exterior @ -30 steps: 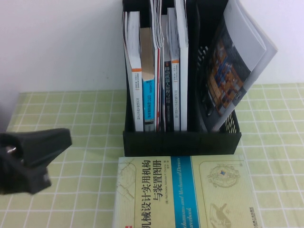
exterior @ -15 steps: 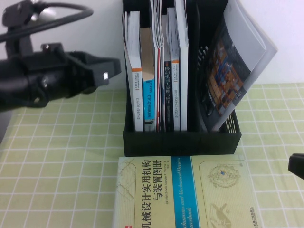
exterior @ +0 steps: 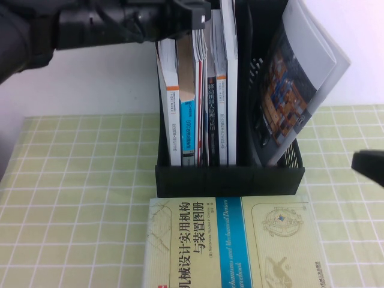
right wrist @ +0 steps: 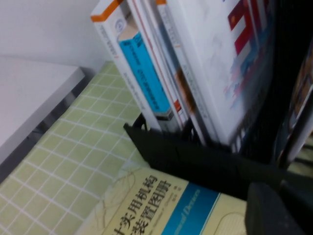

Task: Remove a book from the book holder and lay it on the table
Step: Hold the bookshelf

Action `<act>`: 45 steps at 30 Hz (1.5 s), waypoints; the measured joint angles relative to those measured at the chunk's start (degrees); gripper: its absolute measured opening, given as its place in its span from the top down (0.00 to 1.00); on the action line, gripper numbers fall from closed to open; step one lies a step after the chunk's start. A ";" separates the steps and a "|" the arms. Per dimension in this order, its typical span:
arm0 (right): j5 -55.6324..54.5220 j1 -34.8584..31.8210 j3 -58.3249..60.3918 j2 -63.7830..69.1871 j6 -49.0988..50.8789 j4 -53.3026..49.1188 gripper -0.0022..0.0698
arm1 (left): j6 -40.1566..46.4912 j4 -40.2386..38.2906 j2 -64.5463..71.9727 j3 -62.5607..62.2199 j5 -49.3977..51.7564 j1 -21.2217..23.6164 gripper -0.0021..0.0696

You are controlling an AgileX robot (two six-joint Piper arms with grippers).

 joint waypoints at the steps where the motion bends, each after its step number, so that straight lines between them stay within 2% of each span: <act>1: -1.09 0.56 -1.19 1.15 0.00 0.09 0.89 | -0.57 1.04 0.90 -1.21 0.45 0.00 0.97; 7: -8.85 9.35 -9.25 8.37 -2.13 0.44 0.89 | -5.54 9.59 5.33 -4.73 1.35 -0.08 0.97; 13: -20.83 21.90 -16.17 16.76 -3.42 1.38 0.89 | -4.30 6.97 6.76 -5.26 1.48 -0.47 0.97; 16: -24.10 25.08 -17.45 20.00 -3.45 1.79 0.89 | -4.04 7.90 6.81 -5.38 1.24 -0.95 0.97; 28: -24.93 25.88 -18.01 22.15 -3.54 1.92 0.89 | -6.08 9.04 6.90 -11.78 3.61 -1.66 0.97; 34: -25.87 25.88 -18.01 22.15 -3.54 1.92 0.89 | -11.39 17.15 7.30 -11.99 4.79 -2.76 0.97; 41: -28.90 25.88 -18.15 22.15 -5.41 2.33 0.89 | -13.48 19.13 9.63 -12.22 5.97 -3.00 0.97; 45: -28.90 25.88 -19.06 22.25 -7.68 2.37 0.89 | -17.28 22.95 9.77 -12.71 5.97 -3.08 0.97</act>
